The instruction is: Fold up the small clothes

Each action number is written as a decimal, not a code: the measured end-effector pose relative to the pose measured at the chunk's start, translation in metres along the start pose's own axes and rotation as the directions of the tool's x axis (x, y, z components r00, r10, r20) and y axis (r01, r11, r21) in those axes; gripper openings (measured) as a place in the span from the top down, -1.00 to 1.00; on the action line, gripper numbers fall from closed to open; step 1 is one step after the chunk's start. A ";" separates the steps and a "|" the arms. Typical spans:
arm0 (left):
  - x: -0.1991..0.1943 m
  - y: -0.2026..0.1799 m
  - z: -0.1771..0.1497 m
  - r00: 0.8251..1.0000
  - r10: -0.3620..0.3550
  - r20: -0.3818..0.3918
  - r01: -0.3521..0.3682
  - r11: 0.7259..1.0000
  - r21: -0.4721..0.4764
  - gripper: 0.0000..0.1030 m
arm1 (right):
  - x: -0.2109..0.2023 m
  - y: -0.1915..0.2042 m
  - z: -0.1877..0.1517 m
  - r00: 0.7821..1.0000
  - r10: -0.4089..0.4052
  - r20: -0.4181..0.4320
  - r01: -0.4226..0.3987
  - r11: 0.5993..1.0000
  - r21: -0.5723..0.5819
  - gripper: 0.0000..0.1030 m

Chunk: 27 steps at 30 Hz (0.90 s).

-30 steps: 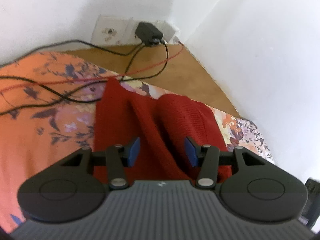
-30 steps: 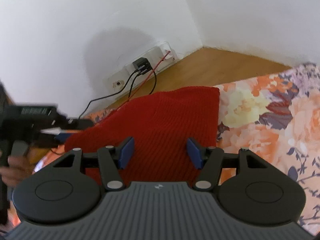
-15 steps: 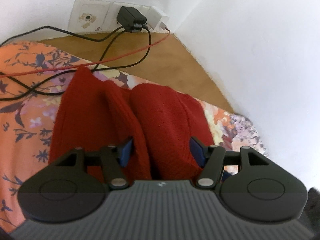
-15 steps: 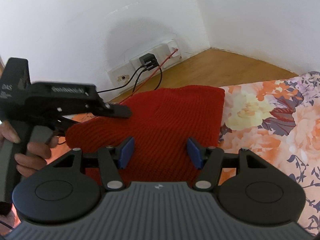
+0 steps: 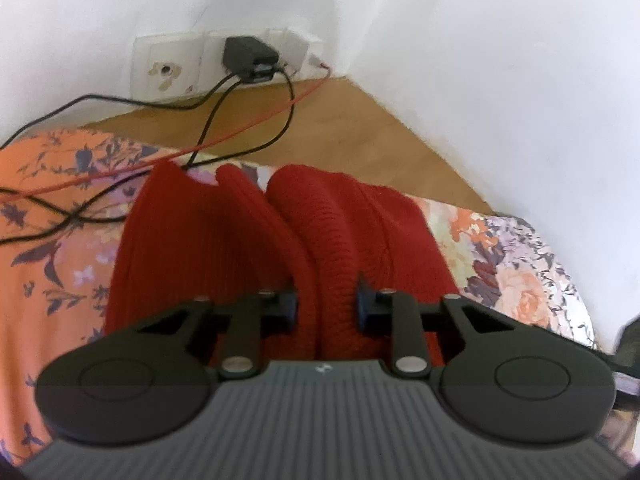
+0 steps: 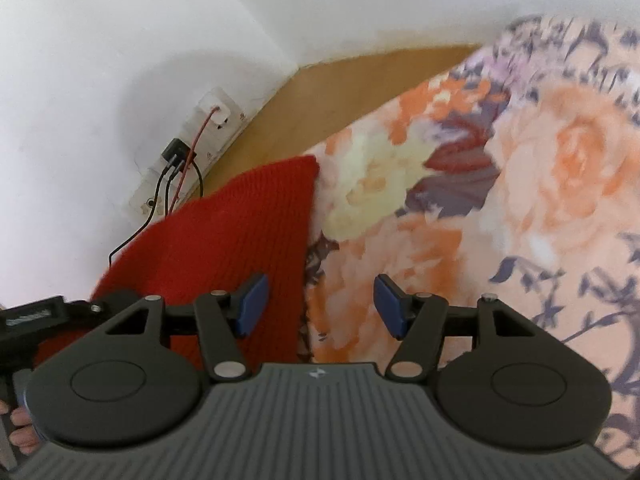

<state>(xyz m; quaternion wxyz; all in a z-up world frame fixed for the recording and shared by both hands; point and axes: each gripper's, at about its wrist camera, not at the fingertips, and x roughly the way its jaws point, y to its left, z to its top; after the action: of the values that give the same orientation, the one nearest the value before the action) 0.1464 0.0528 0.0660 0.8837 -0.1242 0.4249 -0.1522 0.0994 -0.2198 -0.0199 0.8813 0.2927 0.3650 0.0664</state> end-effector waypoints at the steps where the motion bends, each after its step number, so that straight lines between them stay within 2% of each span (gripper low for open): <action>1: -0.002 0.000 0.000 1.000 -0.008 0.006 0.008 1.000 0.008 0.52 | 0.002 -0.001 0.000 1.000 0.013 0.003 -0.013 1.000 0.002 -0.29; 7: -0.024 0.003 0.005 0.994 -0.085 0.067 0.083 0.996 0.025 0.56 | 0.001 -0.001 0.002 0.995 0.096 0.024 -0.096 0.995 0.026 -0.25; 12: -0.048 0.007 0.010 0.985 -0.125 0.120 0.121 0.992 0.045 0.57 | -0.006 0.019 -0.001 0.979 0.202 0.020 -0.202 0.979 0.004 -0.25; 16: -0.059 0.025 0.014 0.985 -0.103 0.139 0.101 0.995 0.017 0.57 | -0.005 0.044 -0.006 0.962 0.271 -0.013 -0.272 0.961 -0.054 -0.25; 23: -0.067 0.070 0.004 0.990 -0.040 0.136 0.048 0.997 -0.054 0.57 | -0.004 0.088 -0.020 0.961 0.270 -0.065 -0.278 0.935 -0.221 -0.25; 27: -0.053 0.091 -0.008 0.997 0.019 0.081 -0.014 0.998 -0.057 0.54 | 0.000 0.100 -0.029 0.965 0.244 -0.097 -0.262 0.923 -0.283 -0.26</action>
<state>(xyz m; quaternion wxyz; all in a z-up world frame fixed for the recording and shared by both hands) 0.1232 0.1559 0.0673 0.8977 -0.1519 0.3935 -0.1276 0.0897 -0.1242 0.0201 0.8876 0.2013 0.3363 0.2418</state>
